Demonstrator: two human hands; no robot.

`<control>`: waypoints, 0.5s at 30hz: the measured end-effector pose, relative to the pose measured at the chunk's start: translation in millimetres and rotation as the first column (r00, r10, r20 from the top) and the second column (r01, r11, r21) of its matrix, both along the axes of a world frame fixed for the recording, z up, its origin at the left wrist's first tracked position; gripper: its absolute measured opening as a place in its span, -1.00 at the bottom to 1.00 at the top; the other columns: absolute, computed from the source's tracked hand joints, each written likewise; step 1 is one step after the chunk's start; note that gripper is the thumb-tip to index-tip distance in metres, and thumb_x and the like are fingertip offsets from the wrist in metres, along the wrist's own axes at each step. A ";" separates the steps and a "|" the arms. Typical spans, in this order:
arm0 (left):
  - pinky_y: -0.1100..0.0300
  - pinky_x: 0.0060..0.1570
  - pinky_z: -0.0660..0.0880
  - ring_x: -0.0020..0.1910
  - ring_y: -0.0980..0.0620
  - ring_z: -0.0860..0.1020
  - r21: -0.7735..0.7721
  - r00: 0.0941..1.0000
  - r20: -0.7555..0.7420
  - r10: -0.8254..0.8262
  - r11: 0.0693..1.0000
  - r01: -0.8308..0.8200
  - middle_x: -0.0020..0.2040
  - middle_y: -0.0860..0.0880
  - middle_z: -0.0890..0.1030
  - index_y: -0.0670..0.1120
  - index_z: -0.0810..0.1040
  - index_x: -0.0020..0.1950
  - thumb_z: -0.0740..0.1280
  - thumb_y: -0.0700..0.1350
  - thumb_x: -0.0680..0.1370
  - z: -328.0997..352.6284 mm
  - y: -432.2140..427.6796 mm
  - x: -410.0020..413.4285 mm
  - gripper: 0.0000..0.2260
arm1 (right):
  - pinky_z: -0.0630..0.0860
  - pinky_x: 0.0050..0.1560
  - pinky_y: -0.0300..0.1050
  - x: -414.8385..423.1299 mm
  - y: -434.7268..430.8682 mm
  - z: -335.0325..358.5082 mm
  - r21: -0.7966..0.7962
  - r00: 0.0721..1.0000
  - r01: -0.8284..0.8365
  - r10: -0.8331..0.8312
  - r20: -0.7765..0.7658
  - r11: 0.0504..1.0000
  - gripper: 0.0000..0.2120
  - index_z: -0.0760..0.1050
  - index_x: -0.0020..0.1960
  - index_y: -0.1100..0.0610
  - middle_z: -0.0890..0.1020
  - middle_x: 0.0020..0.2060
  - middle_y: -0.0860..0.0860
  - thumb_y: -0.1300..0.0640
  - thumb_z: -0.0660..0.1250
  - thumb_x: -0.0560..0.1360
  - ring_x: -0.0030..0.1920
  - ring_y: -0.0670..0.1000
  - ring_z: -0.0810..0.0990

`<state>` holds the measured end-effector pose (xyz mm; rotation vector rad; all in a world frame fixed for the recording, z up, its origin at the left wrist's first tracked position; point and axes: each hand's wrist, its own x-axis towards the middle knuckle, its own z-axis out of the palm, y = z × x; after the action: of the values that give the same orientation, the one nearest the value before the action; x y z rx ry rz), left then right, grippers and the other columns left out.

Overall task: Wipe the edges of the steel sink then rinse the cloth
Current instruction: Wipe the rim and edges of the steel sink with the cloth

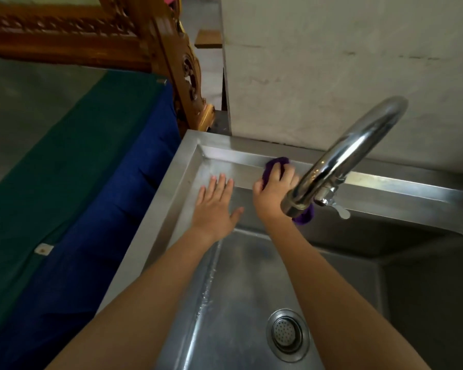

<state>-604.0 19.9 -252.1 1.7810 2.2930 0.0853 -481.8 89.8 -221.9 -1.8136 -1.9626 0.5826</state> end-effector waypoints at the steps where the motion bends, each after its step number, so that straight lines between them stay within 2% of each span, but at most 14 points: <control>1: 0.08 0.39 -0.34 0.51 0.00 -0.27 0.008 1.000 0.001 -0.001 1.000 0.001 0.55 -0.05 -0.22 -0.03 -0.20 0.53 0.03 0.17 0.59 -0.9 -0.5 0.8 -0.36 | -0.07 0.38 -0.34 -5.2 -5.4 -6.6 0.000 0.995 -0.098 0.098 -0.030 0.995 -0.46 0.12 0.47 0.20 0.20 0.45 0.15 0.06 0.17 0.55 0.40 0.02 0.12; 4: 0.08 0.40 -0.33 0.51 -0.01 -0.26 0.002 1.000 0.014 -0.014 1.000 0.014 0.55 -0.05 -0.20 -0.05 -0.18 0.53 0.14 0.06 0.58 0.4 -0.3 0.2 -0.34 | 0.10 0.43 -0.03 -18.7 -6.7 -12.4 0.087 0.940 -0.328 0.315 0.132 0.941 -0.46 0.23 0.44 0.15 0.29 0.42 0.10 0.00 0.20 0.50 0.40 0.12 0.21; 7: 0.08 0.44 -0.27 0.52 -0.01 -0.21 0.004 0.988 0.155 -0.008 1.000 0.007 0.56 -0.07 -0.13 -0.06 -0.10 0.54 0.18 -0.16 0.56 10.4 -0.4 -2.2 -0.37 | 0.17 0.28 -0.11 -13.1 -2.7 -12.1 0.125 0.894 -0.448 0.438 0.100 0.885 -0.54 0.38 0.34 0.14 0.44 0.30 0.07 0.11 0.26 0.45 0.26 0.13 0.34; 9: 0.09 0.48 -0.19 0.53 -0.01 -0.08 0.132 0.951 0.305 0.054 0.986 -0.098 0.56 -0.10 0.03 -0.10 0.07 0.52 0.12 -0.29 0.57 19.2 -8.2 1.2 -0.47 | 0.17 0.18 -0.20 -1.6 -12.3 -16.8 0.154 0.864 -0.502 0.501 0.048 0.851 -0.60 0.45 0.27 0.15 0.51 0.21 0.07 0.17 0.28 0.43 0.18 0.11 0.38; 11: 0.19 0.48 -0.11 0.52 0.01 0.08 0.272 0.904 0.417 0.099 0.935 -0.228 0.52 -0.09 0.19 -0.12 0.23 0.47 0.09 -0.35 0.57 25.8 -25.7 12.6 -0.54 | 0.17 0.13 -0.28 6.0 -27.6 -19.4 0.143 0.892 -0.428 0.443 -0.090 0.892 -0.64 0.48 0.22 0.17 0.53 0.15 0.08 0.23 0.27 0.42 0.10 0.01 0.35; 12: 0.24 0.45 -0.05 0.50 0.02 0.14 0.293 0.877 0.471 0.098 0.920 -0.261 0.50 -0.07 0.24 -0.11 0.27 0.45 0.09 -0.34 0.58 28.5 -36.2 19.7 -0.56 | 0.20 0.08 -0.33 6.8 -36.2 -18.8 0.109 0.908 -0.354 0.369 -0.196 0.929 -0.66 0.50 0.20 0.16 0.54 0.12 0.08 0.24 0.26 0.43 0.05 -0.05 0.34; 14: 0.30 0.36 0.16 0.43 0.05 0.28 0.225 0.756 0.643 0.123 0.913 -0.340 0.45 -0.03 0.33 -0.05 0.31 0.44 0.10 -0.27 0.61 34.6 -53.6 34.8 -0.60 | 0.31 -0.08 -0.47 9.0 -52.5 -14.0 -0.054 0.888 -0.181 0.139 -0.439 0.982 -0.68 0.52 0.17 0.12 0.60 0.00 0.05 0.26 0.24 0.45 -0.11 -0.16 0.44; 15: 0.32 0.29 0.24 0.38 0.09 0.34 0.133 0.642 0.747 0.171 0.908 -0.397 0.43 -0.01 0.37 -0.01 0.31 0.44 0.11 -0.19 0.62 38.2 -58.5 41.7 -0.62 | 0.37 -0.20 -0.50 12.1 -59.8 -10.4 -0.172 0.823 -0.116 -0.003 -0.567 0.978 -0.69 0.53 0.17 0.09 0.62 -0.10 0.01 0.25 0.22 0.45 -0.22 -0.22 0.50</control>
<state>-562.3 -38.6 -214.0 1.1183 1.9635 1.0412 -469.6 30.0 -232.3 -1.4510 -1.5868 1.2206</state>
